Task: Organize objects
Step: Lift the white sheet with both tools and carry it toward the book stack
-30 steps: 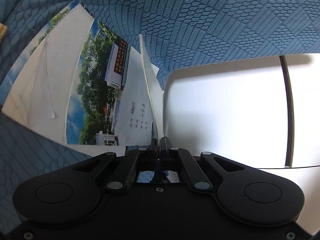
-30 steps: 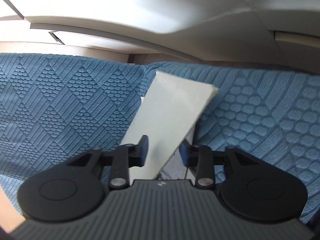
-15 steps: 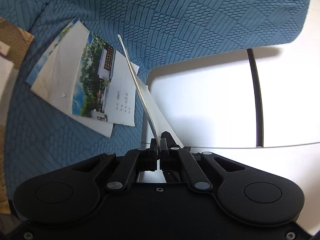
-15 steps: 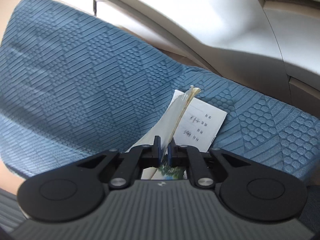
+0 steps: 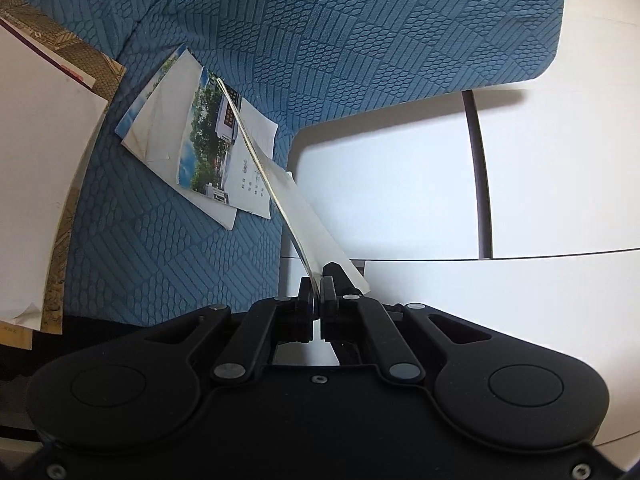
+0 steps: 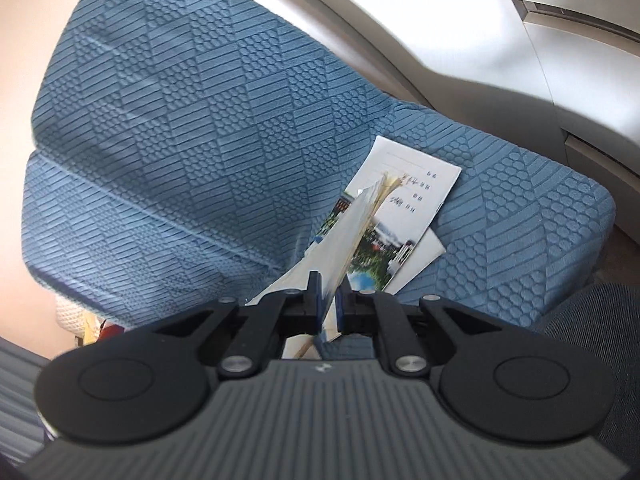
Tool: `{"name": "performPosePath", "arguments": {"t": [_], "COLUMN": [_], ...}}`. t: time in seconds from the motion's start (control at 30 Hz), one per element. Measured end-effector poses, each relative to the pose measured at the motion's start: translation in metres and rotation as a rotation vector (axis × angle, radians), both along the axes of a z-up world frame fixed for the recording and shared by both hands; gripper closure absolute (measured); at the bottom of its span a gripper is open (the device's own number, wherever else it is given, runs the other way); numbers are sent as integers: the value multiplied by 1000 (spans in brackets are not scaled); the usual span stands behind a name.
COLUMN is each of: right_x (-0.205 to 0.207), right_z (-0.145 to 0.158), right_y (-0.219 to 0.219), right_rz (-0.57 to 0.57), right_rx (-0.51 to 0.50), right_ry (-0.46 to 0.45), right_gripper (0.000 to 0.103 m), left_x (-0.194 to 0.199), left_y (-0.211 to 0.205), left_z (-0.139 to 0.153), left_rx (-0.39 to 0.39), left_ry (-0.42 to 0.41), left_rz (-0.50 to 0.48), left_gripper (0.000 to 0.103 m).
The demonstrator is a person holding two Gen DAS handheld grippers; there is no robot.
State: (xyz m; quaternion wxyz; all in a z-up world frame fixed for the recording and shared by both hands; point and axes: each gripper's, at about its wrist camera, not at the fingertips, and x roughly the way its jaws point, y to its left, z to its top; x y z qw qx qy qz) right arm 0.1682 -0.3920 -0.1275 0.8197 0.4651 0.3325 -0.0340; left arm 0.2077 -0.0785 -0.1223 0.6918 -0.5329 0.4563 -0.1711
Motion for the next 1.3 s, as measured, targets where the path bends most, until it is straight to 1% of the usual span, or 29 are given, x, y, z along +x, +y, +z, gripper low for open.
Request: {"name": "performPosePath", "arguments": {"t": [0.2,0.33,0.47,0.63,0.9,1.07,1.2,1.3], "right_x": [-3,-1,3,9,24,36,42,45], "right_z": [22,36,44,50,46,39,26,17], "right_y": [23,39,57,79,115,137,157,167], "right_rz": [35,64,103,157,251,315,371,403], "right_rx": [-3,-19,-38,-55,-71,-76,-88,-87], "right_ry": [-25,-36,-42,-46,-35,-29,-19,-16], "right_gripper": [94,94,94,94,94,94,94,94], "left_x": [-19,-30,-40,-49,-70,-82,-93,-102], "left_y": [30,49,72,95,127,144,156,164], "left_z": [20,27,36,41,35,30,20,7], "left_rx": [11,17,10,25,33,63,88,82], "left_ry": [-14,-11,-23,-34,-41,-43,-48,-35], "left_rz": [28,45,68,85,146,185,216,236], "left_gripper": [100,99,99,99,99,99,99,99]}}
